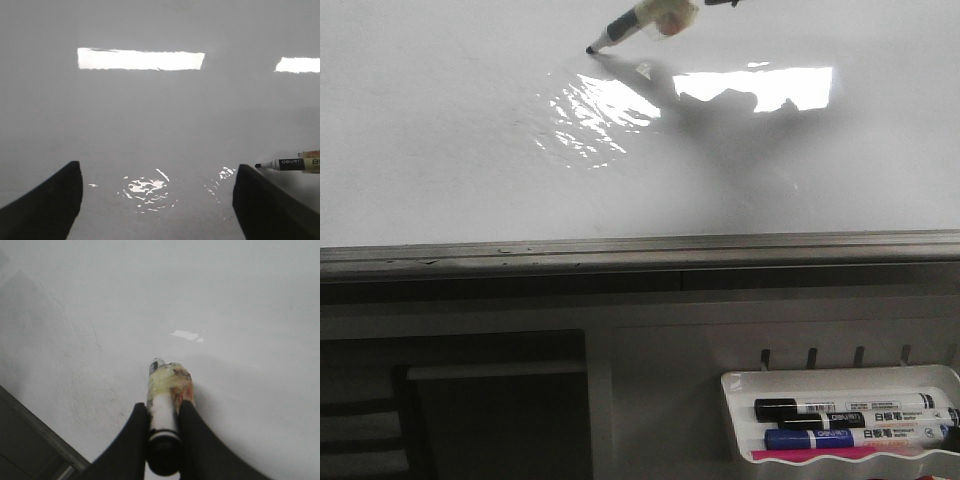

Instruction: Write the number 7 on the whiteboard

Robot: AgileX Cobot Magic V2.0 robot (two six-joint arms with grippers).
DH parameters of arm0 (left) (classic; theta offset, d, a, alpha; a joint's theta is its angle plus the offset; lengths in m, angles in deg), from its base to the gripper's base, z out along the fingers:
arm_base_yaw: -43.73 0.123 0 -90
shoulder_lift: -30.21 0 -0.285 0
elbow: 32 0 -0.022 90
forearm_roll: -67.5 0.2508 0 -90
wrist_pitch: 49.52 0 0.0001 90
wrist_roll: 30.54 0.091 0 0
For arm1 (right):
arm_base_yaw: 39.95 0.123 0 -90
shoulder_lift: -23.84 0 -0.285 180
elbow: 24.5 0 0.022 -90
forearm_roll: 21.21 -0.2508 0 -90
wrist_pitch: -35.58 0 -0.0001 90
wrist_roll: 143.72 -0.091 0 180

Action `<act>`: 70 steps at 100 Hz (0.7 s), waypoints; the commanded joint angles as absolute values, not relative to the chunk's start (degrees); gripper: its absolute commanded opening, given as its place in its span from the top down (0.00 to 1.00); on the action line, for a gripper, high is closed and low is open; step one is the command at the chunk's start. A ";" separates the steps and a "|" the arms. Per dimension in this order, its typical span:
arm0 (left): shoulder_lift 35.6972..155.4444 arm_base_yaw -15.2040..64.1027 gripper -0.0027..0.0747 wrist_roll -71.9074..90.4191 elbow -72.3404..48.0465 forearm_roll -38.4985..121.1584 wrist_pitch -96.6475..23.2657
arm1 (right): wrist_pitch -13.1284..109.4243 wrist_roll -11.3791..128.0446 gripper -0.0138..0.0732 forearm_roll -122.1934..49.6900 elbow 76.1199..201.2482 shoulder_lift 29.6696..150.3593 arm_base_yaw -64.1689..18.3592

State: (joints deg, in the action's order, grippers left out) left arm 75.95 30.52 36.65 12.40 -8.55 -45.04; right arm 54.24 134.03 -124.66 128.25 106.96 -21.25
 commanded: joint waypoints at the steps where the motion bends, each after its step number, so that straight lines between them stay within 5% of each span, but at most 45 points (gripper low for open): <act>1: 75.71 30.64 0.24 36.11 10.79 -9.40 -46.30 | 46.42 134.93 0.91 -126.79 129.56 104.53 -21.93; 24: 75.71 30.64 0.24 36.11 10.79 -9.40 -46.30 | 40.15 134.93 0.91 -125.71 127.00 100.30 -22.26; 70: 75.71 30.64 0.24 36.11 10.79 -9.40 -46.08 | 51.48 130.40 0.91 -125.71 115.63 98.39 -22.56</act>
State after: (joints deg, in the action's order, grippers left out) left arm 75.95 30.52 36.65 12.40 -8.55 -45.04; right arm 50.60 131.82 -125.18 117.56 99.52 -21.89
